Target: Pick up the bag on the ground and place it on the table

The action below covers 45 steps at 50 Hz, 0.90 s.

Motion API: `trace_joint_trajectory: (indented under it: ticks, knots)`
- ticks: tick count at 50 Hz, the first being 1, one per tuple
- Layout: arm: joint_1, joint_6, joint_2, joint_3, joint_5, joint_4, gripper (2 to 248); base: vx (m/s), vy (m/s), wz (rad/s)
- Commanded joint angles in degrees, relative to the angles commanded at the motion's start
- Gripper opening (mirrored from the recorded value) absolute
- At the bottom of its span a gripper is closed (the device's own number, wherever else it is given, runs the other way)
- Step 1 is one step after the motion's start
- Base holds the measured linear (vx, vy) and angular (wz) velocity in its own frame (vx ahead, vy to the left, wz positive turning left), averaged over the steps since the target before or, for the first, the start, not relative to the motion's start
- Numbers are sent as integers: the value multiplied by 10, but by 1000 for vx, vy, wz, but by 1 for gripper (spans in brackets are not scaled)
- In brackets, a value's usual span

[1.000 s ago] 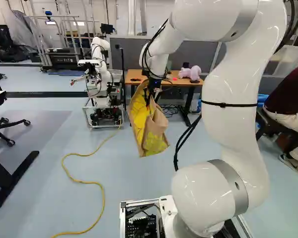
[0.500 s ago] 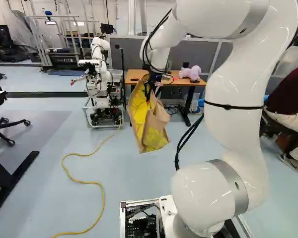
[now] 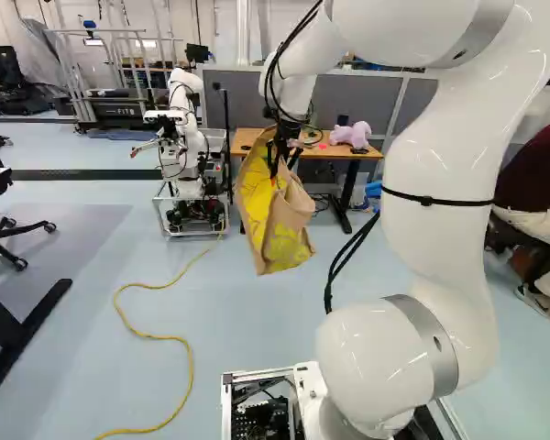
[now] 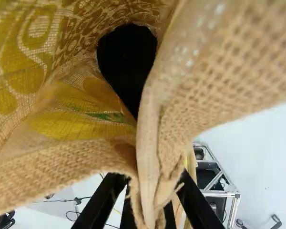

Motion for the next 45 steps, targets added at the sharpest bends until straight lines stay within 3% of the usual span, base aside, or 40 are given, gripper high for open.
trace_joint_trajectory:
  ticks: [45]
  knots:
    - [-3,0,20,-61,-67,0,35,0,0,0]
